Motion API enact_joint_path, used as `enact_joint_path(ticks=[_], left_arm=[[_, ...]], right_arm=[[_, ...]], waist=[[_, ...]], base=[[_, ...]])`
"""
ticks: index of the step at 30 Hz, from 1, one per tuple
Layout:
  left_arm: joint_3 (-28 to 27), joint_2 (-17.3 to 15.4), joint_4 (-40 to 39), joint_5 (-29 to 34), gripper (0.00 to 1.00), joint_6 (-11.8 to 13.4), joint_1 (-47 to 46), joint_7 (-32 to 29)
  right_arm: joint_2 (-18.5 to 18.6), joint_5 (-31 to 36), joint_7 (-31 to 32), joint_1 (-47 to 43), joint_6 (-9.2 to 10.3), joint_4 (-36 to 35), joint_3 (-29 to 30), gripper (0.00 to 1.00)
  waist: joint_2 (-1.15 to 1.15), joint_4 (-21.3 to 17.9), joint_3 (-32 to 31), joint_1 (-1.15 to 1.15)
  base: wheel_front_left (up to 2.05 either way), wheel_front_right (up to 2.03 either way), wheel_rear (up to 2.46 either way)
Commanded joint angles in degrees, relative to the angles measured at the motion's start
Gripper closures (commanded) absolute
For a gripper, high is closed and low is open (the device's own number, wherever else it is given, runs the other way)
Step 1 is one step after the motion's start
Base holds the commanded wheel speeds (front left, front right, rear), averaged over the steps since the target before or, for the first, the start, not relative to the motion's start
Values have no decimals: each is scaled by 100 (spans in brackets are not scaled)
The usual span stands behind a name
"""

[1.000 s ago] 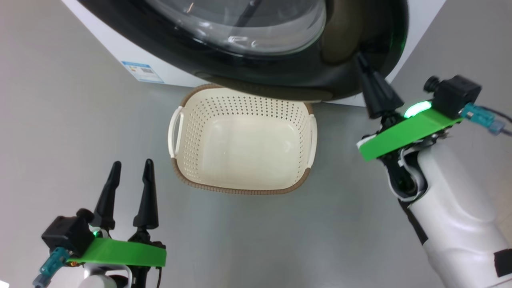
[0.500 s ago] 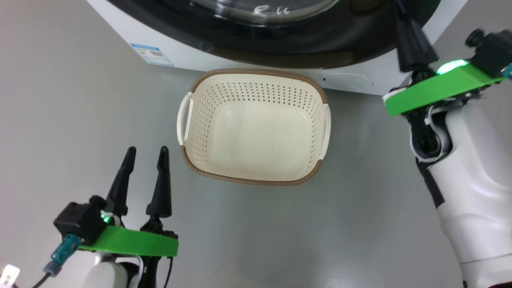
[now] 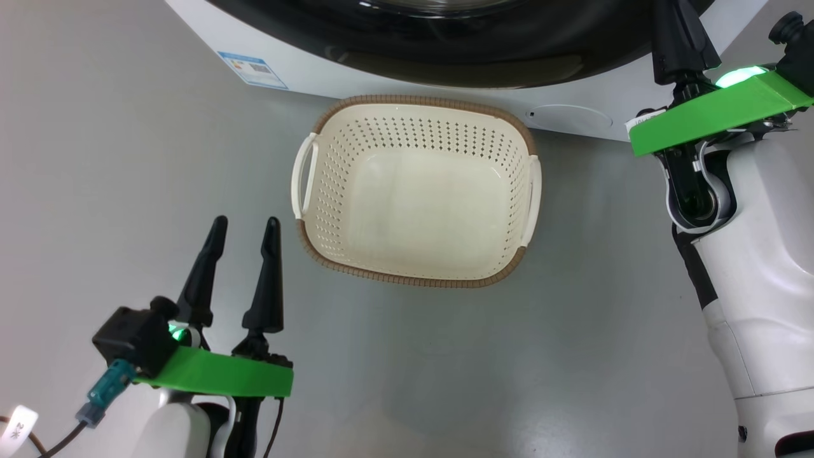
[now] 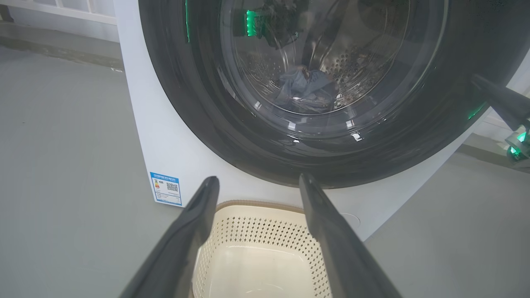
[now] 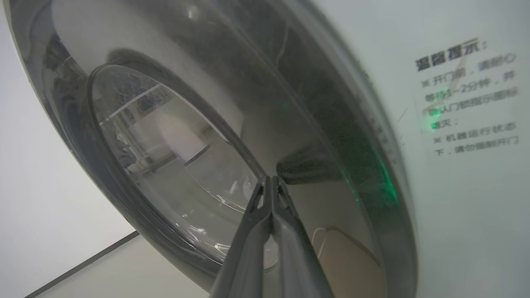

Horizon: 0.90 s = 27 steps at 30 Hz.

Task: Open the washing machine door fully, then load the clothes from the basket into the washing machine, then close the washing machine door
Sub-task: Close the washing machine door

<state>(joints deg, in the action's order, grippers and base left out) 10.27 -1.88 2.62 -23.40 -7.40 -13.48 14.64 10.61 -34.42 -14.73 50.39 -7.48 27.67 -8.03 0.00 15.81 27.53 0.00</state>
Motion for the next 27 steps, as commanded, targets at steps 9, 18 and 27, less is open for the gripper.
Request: enact_joint_path(ticks=[9, 18, 27], left_arm=[[-179, -99, -87, -46, 0, -9, -105, 36], [-276, -99, 105, 12, 0, -9, -39, 36], [-430, -133, 375, 149, 0, -9, 84, 36]], right_arm=[[-48, -12, -27, 80, -1, -113, -145, 100], [-43, -14, -27, -444, -1, -175, -494, 100], [-34, 33, -27, -1176, -1, -218, -697, 0]], waist=[[0, -14, -19, 0], [0, -190, -247, 0], [0, -500, -618, 0]], base=[[0, 0, 0], [0, 0, 0], [0, 0, 0]])
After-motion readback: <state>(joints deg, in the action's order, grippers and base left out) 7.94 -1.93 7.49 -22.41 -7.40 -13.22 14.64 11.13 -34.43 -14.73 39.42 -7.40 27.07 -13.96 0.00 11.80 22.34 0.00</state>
